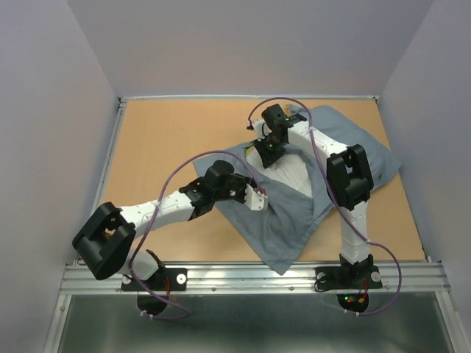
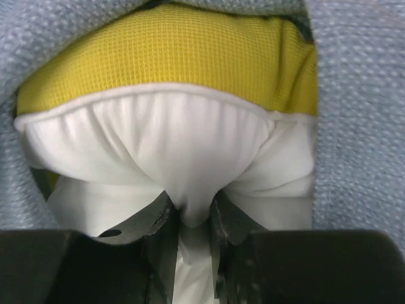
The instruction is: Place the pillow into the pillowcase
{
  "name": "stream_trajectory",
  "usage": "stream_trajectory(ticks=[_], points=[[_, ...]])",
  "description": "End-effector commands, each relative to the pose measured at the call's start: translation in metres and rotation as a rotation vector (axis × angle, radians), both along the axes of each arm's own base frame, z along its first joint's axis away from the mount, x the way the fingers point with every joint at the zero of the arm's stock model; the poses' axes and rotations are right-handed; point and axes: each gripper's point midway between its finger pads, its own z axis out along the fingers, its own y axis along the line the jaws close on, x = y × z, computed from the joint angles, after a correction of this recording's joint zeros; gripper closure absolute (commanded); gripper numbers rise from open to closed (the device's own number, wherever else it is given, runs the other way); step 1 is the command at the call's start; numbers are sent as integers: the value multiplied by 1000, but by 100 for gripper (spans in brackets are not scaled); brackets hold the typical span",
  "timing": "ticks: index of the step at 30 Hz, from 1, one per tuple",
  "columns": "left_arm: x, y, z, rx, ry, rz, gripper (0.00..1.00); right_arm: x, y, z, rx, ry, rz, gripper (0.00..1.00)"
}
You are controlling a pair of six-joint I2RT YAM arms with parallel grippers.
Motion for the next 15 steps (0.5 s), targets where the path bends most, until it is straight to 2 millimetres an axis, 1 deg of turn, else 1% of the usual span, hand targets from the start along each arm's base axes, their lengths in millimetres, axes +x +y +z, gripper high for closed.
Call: stream_trajectory(ticks=[1, 2, 3, 4, 5, 6, 7, 9, 10, 12, 13, 14, 15], points=[[29, 41, 64, -245, 221, 339, 58, -37, -18, -25, -20, 167, -23, 76], [29, 47, 67, -307, 341, 409, 54, -38, -15, -24, -3, 175, -24, 79], [27, 56, 64, -322, 441, 454, 52, -38, -14, -23, 10, 179, -26, 80], [39, 70, 75, -373, 491, 522, 48, -39, -13, -22, 21, 184, -24, 80], [43, 78, 76, -405, 547, 568, 46, -40, -13, -22, 30, 191, -29, 80], [44, 81, 76, -475, 659, 645, 46, -42, -10, -22, 48, 206, -32, 84], [54, 86, 74, -512, 688, 722, 48, -42, -9, -22, 60, 212, -33, 84], [66, 85, 71, -552, 748, 814, 51, -43, -7, -20, 75, 217, -41, 84], [76, 80, 64, -559, 807, 874, 54, -43, -5, -19, 85, 222, -40, 85], [88, 73, 58, -576, 885, 931, 55, -42, -6, -20, 85, 222, -42, 85], [88, 67, 52, -580, 957, 961, 56, -42, -6, -18, 85, 218, -42, 85], [101, 60, 47, -578, 986, 983, 55, -42, -5, -17, 85, 217, -42, 85], [106, 58, 43, -580, 1010, 1004, 55, -41, -6, -17, 85, 214, -42, 85]])
